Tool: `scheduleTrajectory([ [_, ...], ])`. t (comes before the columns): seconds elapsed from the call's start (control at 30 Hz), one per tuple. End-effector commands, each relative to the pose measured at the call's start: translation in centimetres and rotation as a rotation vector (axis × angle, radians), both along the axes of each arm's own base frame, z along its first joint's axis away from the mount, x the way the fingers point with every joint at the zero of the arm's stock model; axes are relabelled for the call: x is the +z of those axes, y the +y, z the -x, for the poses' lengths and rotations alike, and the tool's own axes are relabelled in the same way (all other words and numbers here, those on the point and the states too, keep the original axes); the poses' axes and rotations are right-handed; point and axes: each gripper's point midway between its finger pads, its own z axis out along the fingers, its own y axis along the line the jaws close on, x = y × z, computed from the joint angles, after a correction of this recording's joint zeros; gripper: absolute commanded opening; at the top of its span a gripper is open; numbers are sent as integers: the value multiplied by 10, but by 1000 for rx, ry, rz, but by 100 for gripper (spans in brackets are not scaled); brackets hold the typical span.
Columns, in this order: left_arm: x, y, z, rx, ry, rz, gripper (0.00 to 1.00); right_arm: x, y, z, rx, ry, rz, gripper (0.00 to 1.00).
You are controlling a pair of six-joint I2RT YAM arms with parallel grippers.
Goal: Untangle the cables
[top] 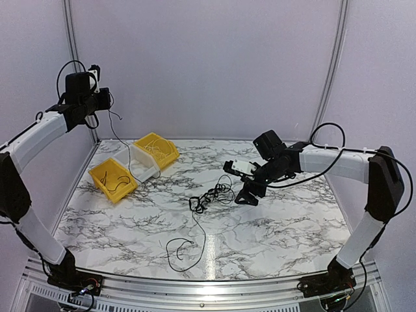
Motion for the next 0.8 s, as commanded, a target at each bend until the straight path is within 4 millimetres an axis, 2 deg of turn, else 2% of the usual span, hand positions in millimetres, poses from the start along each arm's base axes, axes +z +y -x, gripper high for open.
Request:
scheduleTrajectory([
  [0.0, -33, -8, -17, -38, 50, 37, 0, -3, 0, -3, 3, -12, 2, 98],
  [0.2, -115, -24, -21, -98, 217, 88, 0, -9, 1, -1, 11, 13, 7, 99],
  [0.43, -175, -35, -24, -121, 329, 143, 0, -15, 0, 0, 18, 30, 19, 99],
  [0.63, -220, -43, -18, -144, 456, 180, 0, -22, 0, 2, 24, 52, 31, 99],
  [0.7, -226, -48, -16, -156, 481, 194, 1, -22, 0, 3, 27, 56, 31, 98],
  [0.77, -226, -50, -14, -151, 499, 206, 13, -23, 0, 3, 27, 57, 34, 98],
])
